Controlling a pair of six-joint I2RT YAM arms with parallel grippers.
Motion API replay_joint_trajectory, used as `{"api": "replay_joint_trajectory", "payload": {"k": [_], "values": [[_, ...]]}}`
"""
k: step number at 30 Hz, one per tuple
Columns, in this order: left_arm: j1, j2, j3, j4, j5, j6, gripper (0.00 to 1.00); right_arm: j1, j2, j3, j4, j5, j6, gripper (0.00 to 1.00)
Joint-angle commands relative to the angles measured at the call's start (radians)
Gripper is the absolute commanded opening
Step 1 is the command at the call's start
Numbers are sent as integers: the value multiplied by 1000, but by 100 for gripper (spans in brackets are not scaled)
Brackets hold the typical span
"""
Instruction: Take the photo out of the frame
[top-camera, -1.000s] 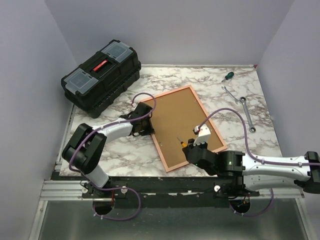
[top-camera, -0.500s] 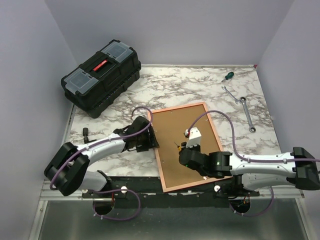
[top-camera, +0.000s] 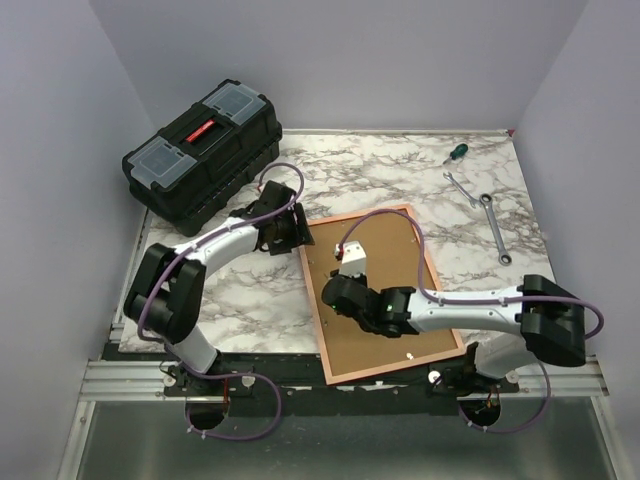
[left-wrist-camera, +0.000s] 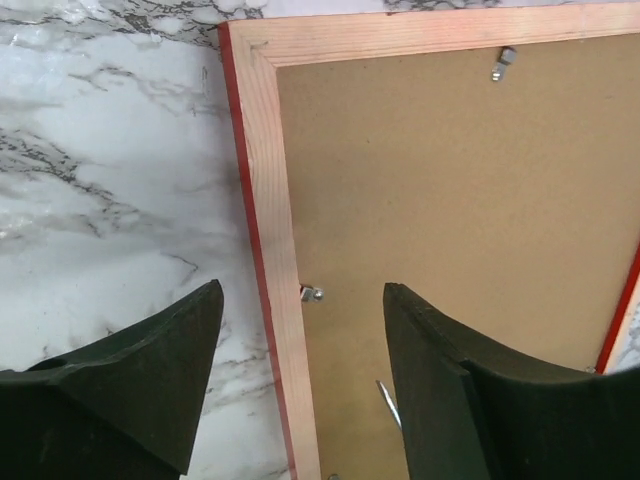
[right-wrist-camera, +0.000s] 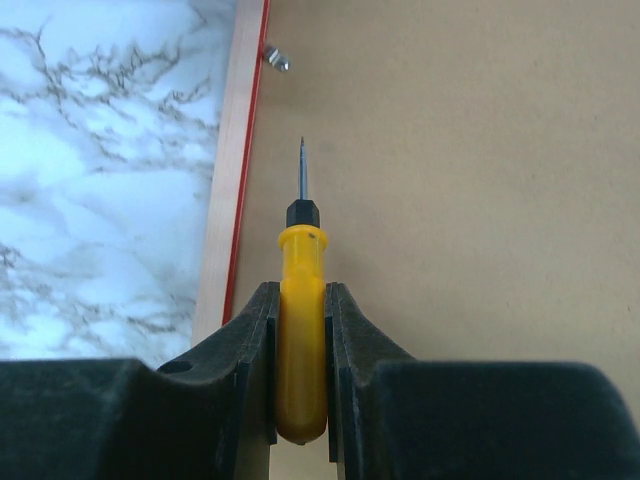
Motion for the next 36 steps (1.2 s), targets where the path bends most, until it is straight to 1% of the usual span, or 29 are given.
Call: {"api": "replay_joint_trajectory", "payload": {"k": [1, 5, 8, 9, 10, 14, 16, 18, 20, 21, 24, 28, 31, 33, 36], "values": [[28, 113, 64, -68, -23, 49, 62, -60, 76, 65, 117, -50, -62, 0], [40, 136, 74, -73, -51, 47, 52, -67, 150, 89, 181, -79, -94, 0], [42, 153, 88, -82, -53, 51, 35, -67, 181, 92, 207, -99, -104, 0], [44, 157, 91, -84, -53, 50, 31, -67, 190, 97, 207, -93, -104, 0], [44, 163, 90, -82, -53, 48, 30, -67, 200, 100, 232, -87, -103, 0], [48, 170, 88, -79, -60, 41, 25, -67, 233, 112, 242, -58, -110, 0], [48, 175, 93, -80, -59, 38, 25, -67, 248, 123, 235, -38, -110, 0], [48, 165, 88, -71, -52, 32, 34, -67, 254, 133, 220, -22, -110, 0], [48, 133, 64, -45, -47, 20, 48, -67, 254, 136, 219, -9, -110, 0], [48, 119, 55, -36, -45, 13, 52, -67, 254, 137, 219, -6, -111, 0], [48, 119, 75, -43, -49, 7, 58, -66, 262, 139, 222, -8, -121, 0], [48, 175, 128, -69, -59, 8, 59, -66, 287, 153, 232, -2, -130, 0], [48, 206, 132, -64, -58, 6, 57, -67, 301, 164, 228, 21, -131, 0], [48, 222, 129, -68, -52, 6, 53, -67, 312, 180, 219, 41, -132, 0], [47, 226, 110, -57, -51, 7, 48, -66, 332, 210, 165, 83, -125, 0]]}}
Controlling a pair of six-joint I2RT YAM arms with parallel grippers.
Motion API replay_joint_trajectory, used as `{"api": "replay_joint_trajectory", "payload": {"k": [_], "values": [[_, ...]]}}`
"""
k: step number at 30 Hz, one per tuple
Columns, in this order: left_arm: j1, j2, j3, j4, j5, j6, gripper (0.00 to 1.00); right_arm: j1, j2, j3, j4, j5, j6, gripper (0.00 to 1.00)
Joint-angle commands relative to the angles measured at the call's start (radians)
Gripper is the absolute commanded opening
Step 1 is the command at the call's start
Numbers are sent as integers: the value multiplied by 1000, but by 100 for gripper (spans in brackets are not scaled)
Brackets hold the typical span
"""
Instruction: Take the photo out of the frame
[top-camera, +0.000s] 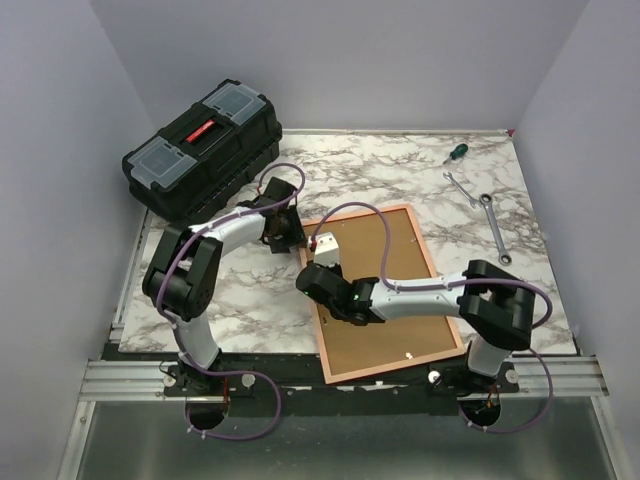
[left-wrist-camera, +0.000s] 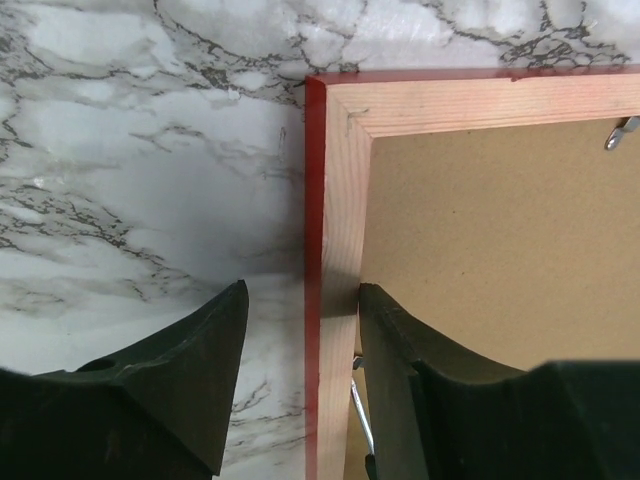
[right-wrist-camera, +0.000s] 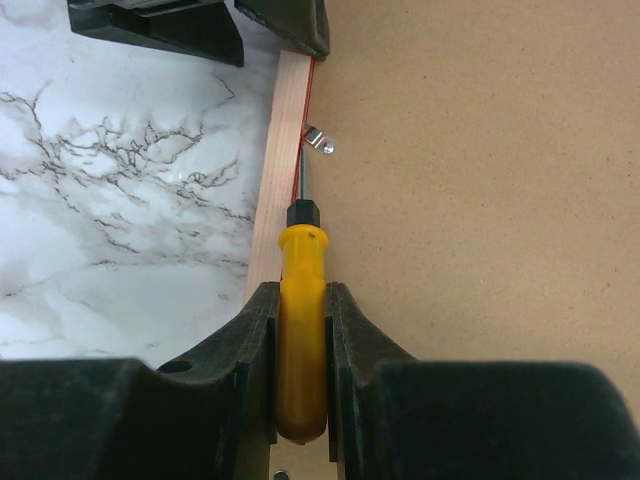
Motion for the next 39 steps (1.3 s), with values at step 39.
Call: {"api": "replay_joint_trajectory", "payload": {"k": [39], "values": [[2, 58, 51, -42, -28, 38, 53, -63, -36, 45, -56, -181, 15, 0]]}}
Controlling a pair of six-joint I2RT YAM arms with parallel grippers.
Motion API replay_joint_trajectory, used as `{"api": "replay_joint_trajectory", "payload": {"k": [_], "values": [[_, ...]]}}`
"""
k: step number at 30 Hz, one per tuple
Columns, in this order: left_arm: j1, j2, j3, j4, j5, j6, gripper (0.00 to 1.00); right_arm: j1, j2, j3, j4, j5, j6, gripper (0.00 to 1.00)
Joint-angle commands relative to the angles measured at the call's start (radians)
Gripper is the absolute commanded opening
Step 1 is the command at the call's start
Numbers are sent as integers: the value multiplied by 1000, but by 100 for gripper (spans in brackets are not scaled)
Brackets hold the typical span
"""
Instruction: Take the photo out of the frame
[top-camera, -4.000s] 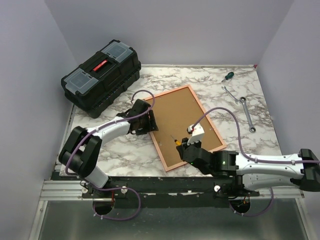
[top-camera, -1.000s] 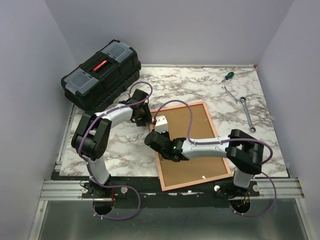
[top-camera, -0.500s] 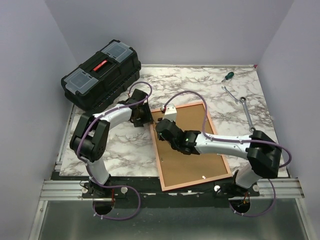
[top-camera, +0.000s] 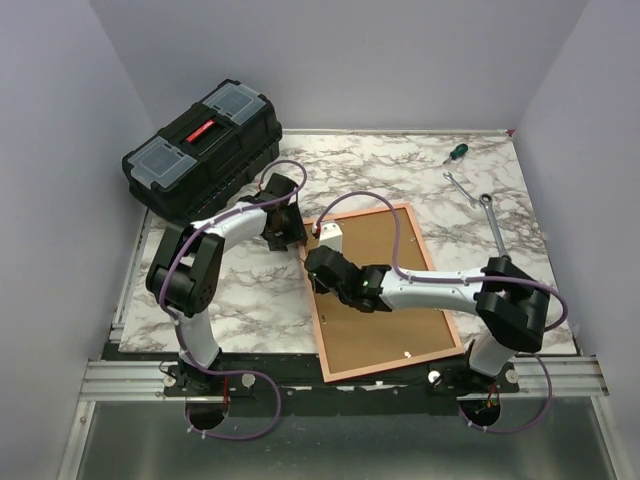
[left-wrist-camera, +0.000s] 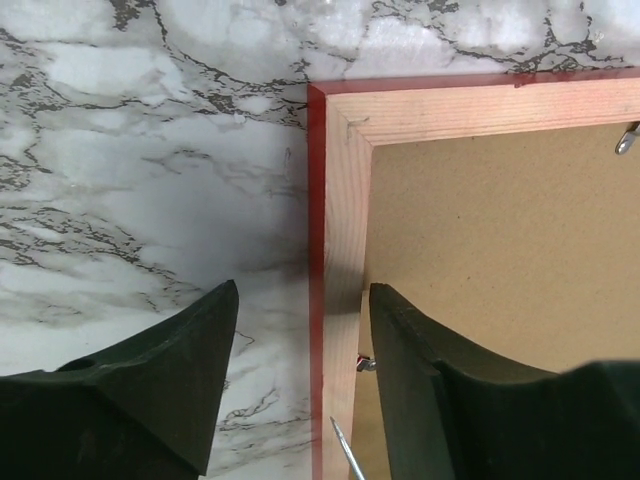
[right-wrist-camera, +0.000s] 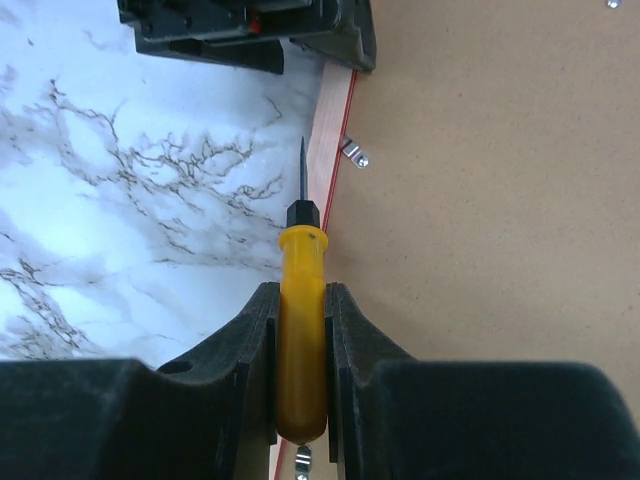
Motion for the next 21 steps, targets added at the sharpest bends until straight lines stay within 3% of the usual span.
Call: {"api": "replay_joint_trajectory", "payload": {"k": [1, 8, 15, 21], "values": [[-4, 19, -14, 12, -25, 1, 49, 9, 41, 11, -32, 10, 38, 0], [-5, 6, -55, 35, -38, -7, 16, 9, 73, 25, -57, 70, 54, 0], [-6, -7, -71, 37, -47, -10, 0, 12, 56, 25, -70, 81, 53, 0], [-6, -8, -73, 34, -47, -12, 0, 14, -20, 0, -83, 89, 61, 0]]}}
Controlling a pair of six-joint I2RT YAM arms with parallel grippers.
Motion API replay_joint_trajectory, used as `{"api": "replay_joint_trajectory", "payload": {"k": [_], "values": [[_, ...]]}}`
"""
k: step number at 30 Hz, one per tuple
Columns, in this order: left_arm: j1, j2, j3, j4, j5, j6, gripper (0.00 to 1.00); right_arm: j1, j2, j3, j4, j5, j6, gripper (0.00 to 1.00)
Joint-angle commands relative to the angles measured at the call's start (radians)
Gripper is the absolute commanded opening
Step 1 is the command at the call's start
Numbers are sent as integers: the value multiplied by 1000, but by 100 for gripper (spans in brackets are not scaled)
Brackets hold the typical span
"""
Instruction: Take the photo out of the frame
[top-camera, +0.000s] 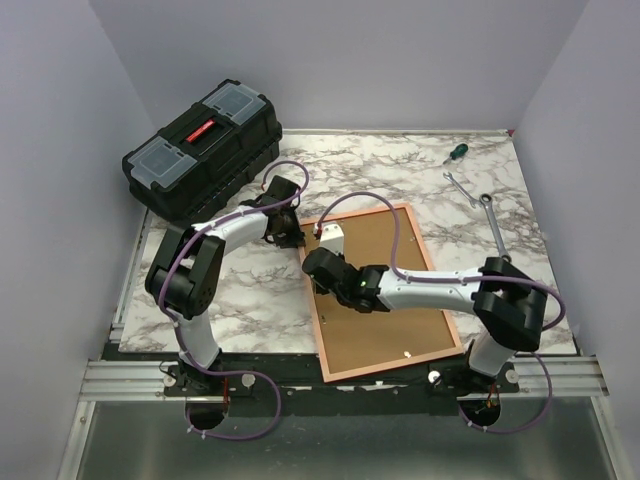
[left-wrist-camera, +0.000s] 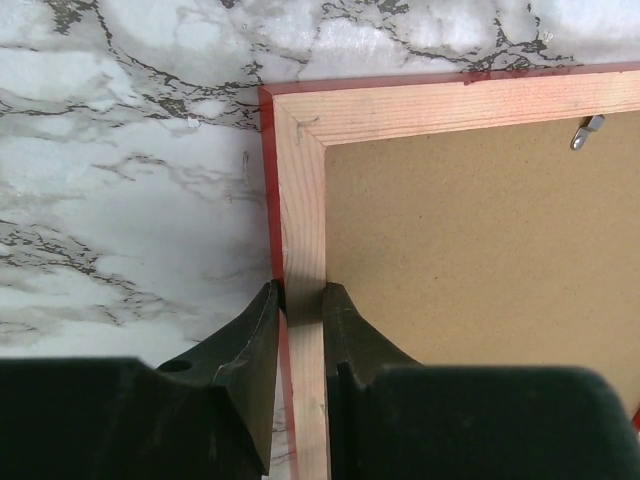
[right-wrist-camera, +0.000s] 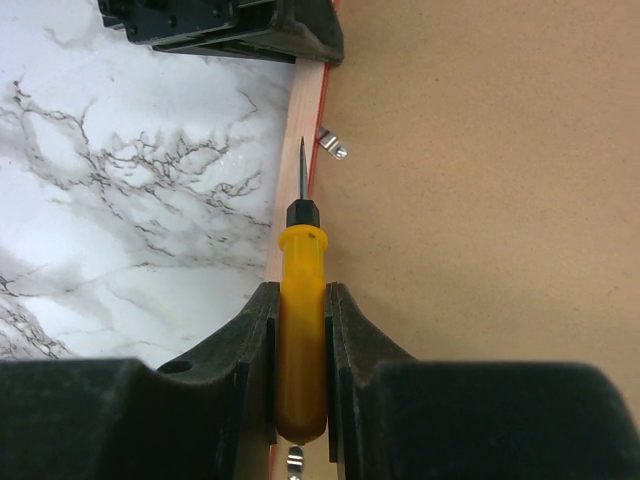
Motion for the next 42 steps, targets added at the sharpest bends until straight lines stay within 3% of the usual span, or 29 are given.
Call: {"api": "replay_joint_trajectory", "payload": {"k": [1, 28, 42], "values": [[7, 1, -37, -50, -58, 6, 0, 3, -66, -26, -49, 52, 21, 0], [4, 10, -29, -75, -61, -20, 0, 21, 42, -8, -5, -20, 7, 0], [3, 7, -34, -80, -90, -21, 0, 24, 140, 64, -128, 128, 60, 0]]}}
